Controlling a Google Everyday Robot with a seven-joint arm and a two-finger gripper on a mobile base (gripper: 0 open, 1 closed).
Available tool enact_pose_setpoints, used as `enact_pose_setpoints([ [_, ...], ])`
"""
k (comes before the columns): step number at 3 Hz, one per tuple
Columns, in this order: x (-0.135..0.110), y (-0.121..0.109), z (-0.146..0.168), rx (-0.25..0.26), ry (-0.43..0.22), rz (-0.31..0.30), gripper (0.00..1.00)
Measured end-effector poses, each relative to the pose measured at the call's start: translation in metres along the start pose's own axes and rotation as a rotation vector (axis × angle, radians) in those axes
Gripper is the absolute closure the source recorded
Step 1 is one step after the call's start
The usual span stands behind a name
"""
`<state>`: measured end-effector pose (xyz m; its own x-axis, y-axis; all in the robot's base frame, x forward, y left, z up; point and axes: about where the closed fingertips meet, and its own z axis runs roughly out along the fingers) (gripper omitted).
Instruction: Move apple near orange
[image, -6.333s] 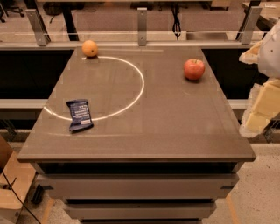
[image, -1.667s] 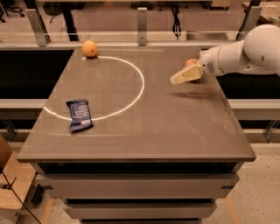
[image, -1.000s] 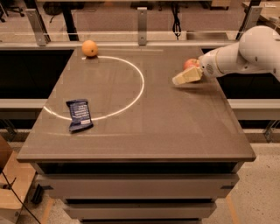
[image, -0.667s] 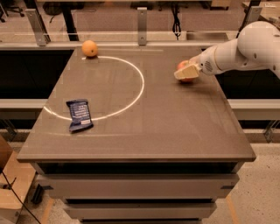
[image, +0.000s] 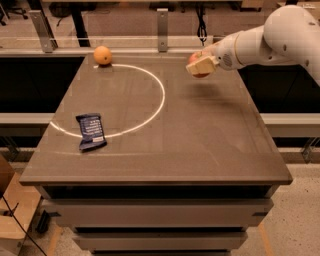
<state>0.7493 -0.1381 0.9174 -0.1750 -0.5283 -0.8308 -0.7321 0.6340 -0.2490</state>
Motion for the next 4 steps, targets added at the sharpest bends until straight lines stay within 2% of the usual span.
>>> enact_pose_setpoints([
  [1, -0.001, 0.001, 0.002, -0.003, -0.002, -0.002, 1.00],
  [2, 0.003, 0.002, 0.009, -0.005, 0.008, 0.014, 1.00],
  [3, -0.022, 0.009, 0.032, -0.025, -0.065, 0.017, 1.00],
  [4, -0.055, 0.025, 0.065, -0.080, -0.123, -0.003, 1.00],
])
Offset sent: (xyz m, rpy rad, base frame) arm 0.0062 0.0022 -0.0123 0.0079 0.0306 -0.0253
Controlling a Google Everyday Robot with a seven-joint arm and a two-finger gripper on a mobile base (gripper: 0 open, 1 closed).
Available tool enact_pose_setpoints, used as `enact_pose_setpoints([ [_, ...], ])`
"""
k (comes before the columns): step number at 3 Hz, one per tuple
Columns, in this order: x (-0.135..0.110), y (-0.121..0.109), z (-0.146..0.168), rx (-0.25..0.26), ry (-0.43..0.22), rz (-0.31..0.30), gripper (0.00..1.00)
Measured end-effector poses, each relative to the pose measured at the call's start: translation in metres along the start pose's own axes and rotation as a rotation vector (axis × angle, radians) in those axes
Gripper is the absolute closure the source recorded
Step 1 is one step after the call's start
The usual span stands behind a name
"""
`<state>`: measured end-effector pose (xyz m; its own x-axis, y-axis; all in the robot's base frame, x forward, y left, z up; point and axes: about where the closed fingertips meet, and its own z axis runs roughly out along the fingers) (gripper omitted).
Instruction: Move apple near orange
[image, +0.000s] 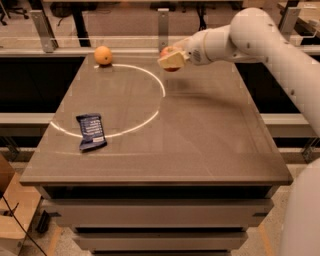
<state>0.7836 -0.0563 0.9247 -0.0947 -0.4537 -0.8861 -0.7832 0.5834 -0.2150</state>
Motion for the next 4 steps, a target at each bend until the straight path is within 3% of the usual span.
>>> enact_pose_setpoints([
  [2, -0.039, 0.036, 0.074, -0.120, -0.049, -0.019, 1.00],
  [3, -0.044, 0.049, 0.103, -0.145, -0.054, -0.004, 1.00],
  [4, -0.049, 0.056, 0.128, -0.128, -0.066, 0.027, 1.00],
])
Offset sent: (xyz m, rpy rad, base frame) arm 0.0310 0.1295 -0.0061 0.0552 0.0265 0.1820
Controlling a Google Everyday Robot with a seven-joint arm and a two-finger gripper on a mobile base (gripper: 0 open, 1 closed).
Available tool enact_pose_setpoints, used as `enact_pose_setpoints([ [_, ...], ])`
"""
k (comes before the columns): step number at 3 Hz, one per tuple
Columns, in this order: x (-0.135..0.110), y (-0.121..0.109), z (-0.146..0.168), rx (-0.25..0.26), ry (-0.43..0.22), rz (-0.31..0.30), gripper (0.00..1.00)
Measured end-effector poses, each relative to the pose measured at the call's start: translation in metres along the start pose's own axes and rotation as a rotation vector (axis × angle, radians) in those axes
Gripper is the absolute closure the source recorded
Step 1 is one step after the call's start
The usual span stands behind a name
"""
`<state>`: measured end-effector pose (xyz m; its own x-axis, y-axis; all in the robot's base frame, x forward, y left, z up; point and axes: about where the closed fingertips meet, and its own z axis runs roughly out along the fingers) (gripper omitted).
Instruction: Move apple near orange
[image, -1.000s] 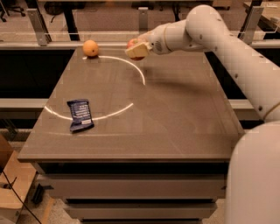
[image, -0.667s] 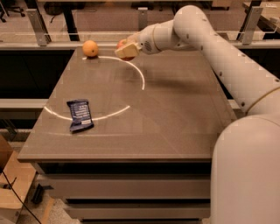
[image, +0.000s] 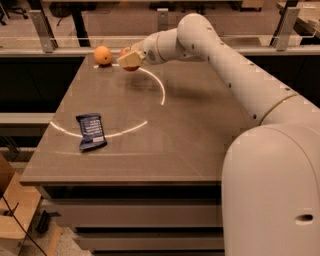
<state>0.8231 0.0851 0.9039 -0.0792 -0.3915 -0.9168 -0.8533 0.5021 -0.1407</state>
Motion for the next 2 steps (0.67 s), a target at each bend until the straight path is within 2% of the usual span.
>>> enact_pose_setpoints([
  [1, -0.001, -0.005, 0.024, 0.033, -0.023, 0.044, 1.00],
  [2, 0.004, -0.015, 0.041, 0.061, -0.036, 0.093, 0.82],
])
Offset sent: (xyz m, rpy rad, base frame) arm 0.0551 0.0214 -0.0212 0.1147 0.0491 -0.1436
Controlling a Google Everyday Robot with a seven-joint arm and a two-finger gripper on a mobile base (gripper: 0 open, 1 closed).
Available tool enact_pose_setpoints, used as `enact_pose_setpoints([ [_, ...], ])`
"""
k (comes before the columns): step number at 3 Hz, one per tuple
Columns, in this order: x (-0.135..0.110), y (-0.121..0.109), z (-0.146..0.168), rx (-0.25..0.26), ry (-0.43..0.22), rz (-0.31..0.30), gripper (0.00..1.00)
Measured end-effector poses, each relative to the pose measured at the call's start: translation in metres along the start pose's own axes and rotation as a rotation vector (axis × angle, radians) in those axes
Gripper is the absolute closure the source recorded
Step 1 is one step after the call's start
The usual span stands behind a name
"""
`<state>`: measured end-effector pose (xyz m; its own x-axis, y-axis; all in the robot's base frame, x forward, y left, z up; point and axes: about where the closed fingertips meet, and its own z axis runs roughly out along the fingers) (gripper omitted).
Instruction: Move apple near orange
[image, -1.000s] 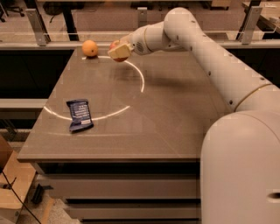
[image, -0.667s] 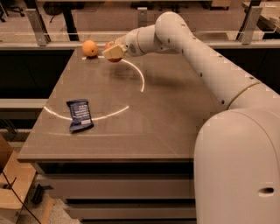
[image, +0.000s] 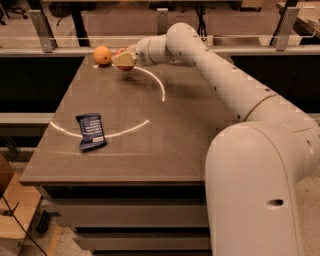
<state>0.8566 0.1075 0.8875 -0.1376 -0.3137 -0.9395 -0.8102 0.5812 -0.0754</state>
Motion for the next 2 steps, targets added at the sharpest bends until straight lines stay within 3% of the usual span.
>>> enact_pose_setpoints([
  [2, 0.0167, -0.0164, 0.0129, 0.039, 0.011, 0.070, 0.35],
])
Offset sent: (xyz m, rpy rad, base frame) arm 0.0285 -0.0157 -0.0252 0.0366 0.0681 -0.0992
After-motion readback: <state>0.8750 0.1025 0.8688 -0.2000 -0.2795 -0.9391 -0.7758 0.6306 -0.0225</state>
